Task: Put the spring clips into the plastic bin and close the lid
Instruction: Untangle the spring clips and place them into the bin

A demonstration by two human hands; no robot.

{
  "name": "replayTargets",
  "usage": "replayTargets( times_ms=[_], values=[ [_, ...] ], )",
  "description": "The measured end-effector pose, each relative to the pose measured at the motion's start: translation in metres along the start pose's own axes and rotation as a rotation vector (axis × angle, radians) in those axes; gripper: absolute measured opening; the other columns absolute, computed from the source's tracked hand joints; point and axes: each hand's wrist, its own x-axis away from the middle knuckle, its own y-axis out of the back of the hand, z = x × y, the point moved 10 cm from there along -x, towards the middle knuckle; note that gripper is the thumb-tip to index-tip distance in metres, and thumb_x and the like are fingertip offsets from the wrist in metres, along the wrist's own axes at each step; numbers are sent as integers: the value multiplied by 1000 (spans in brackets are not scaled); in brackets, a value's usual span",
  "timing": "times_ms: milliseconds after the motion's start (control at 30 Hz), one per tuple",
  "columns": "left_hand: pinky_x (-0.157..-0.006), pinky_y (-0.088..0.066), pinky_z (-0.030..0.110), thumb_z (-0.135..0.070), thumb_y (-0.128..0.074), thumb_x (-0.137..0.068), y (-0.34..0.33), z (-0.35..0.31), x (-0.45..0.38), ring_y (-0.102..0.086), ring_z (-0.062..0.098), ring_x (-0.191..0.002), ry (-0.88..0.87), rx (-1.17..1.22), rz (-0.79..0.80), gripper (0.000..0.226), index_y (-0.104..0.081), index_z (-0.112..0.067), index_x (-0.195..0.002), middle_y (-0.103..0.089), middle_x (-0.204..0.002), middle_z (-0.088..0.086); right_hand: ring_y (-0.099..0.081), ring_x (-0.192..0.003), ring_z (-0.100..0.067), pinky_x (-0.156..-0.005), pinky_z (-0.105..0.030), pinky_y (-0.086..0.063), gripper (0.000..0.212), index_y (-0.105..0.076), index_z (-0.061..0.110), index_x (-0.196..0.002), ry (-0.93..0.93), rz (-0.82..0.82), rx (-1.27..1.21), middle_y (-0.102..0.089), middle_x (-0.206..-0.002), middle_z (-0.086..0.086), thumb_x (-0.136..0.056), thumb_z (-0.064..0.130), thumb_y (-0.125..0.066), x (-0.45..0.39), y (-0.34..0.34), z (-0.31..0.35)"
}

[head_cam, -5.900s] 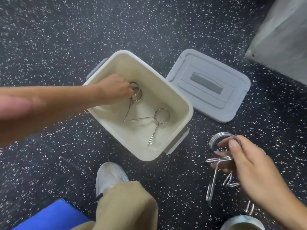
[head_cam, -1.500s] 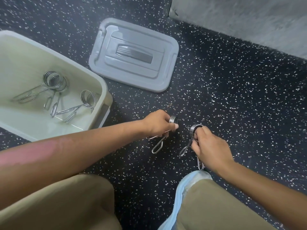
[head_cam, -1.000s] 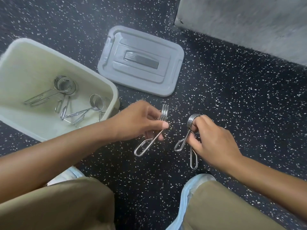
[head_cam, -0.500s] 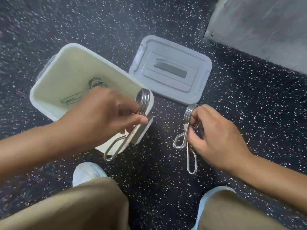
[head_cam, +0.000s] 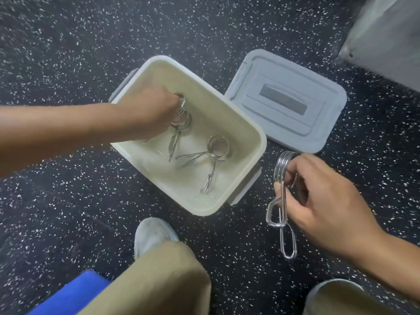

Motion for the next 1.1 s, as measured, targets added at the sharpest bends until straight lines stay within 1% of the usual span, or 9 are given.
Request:
replayTargets(
  times_ms=[100, 300, 400, 467, 567, 700, 867, 1000, 1100],
  values=[
    [-49, -41, 34, 1, -54, -90, -22, -1, -11, -43, 27, -48, -17, -16, 54, 38, -31, -10, -61, -40, -57, 9, -48, -60, -15, -51, -24, -34, 16, -44, 35, -86, 19, -1, -2, -45, -84, 27, -85, 36, -60, -4, -1, 6],
    [-46, -33, 26, 7, -49, -83, -47, -12, -17, -40, 22, -48, 17, -38, 153, 6, -53, 4, -80, -38, -61, 7, -46, -55, -7, -52, -32, -35, 16, -46, 32, -87, 4, -5, -11, -45, -80, 24, -84, 36, -61, -6, -2, 10],
    [-51, -39, 31, 5, -49, -83, -47, -12, -20, -43, 26, -49, 12, -32, 117, 7, -50, 1, -78, -38, -59, 8, -46, -54, -12, -51, -31, -34, 17, -44, 34, -86, 14, 9, 1, -46, -82, 27, -84, 37, -60, -5, -1, 15],
    [-51, -42, 33, 1, -49, -85, -47, -6, -22, -46, 30, -52, 17, -15, 70, 9, -48, -2, -77, -38, -58, 8, -45, -54, -13, -50, -24, -34, 17, -43, 35, -86, 11, 15, 11, -46, -83, 29, -83, 38, -60, -6, 1, 18],
    [-51, -44, 34, -5, -49, -87, -47, 2, -20, -48, 31, -54, 30, 32, 39, 9, -51, -6, -79, -40, -60, 6, -39, -51, 0, -52, -17, -32, 18, -45, 33, -86, 23, 19, 28, -45, -81, 31, -84, 41, -60, -9, 5, 25],
    [-56, -40, 34, -10, -47, -90, -45, 6, -17, -50, 34, -64, 43, 94, 31, 11, -57, -8, -88, -35, -62, 1, -44, -55, -2, -53, -30, -32, 20, -44, 35, -86, 51, 26, 53, -47, -84, 33, -85, 53, -54, -18, 15, 38],
    [-59, -36, 32, -14, -48, -93, -37, 10, -5, -47, 33, -69, 85, 167, 4, 21, -63, -11, -108, -41, -68, 4, -52, -71, 0, -52, -23, -32, 22, -47, 36, -79, 51, 141, 103, -51, -91, 36, -85, 54, -57, -32, 26, 55],
    [-56, -35, 30, -10, -51, -93, -15, 8, 12, -48, 31, -65, 74, 273, -125, 23, -69, -9, -106, -45, -65, 1, -52, -62, -5, -53, -28, -37, 23, -52, 33, -76, 59, 197, 171, -55, -67, 15, -85, 52, -63, -52, 28, 72],
    [-56, -33, 29, -12, -59, -92, 3, 10, 34, -45, 26, -63, 79, 384, -253, 19, -73, -14, -105, -45, -61, -6, -56, -69, -5, -63, -36, -48, 23, -54, 30, -75, 48, 220, 250, -60, -74, 13, -82, 51, -57, -69, 18, 83]
  ],
)
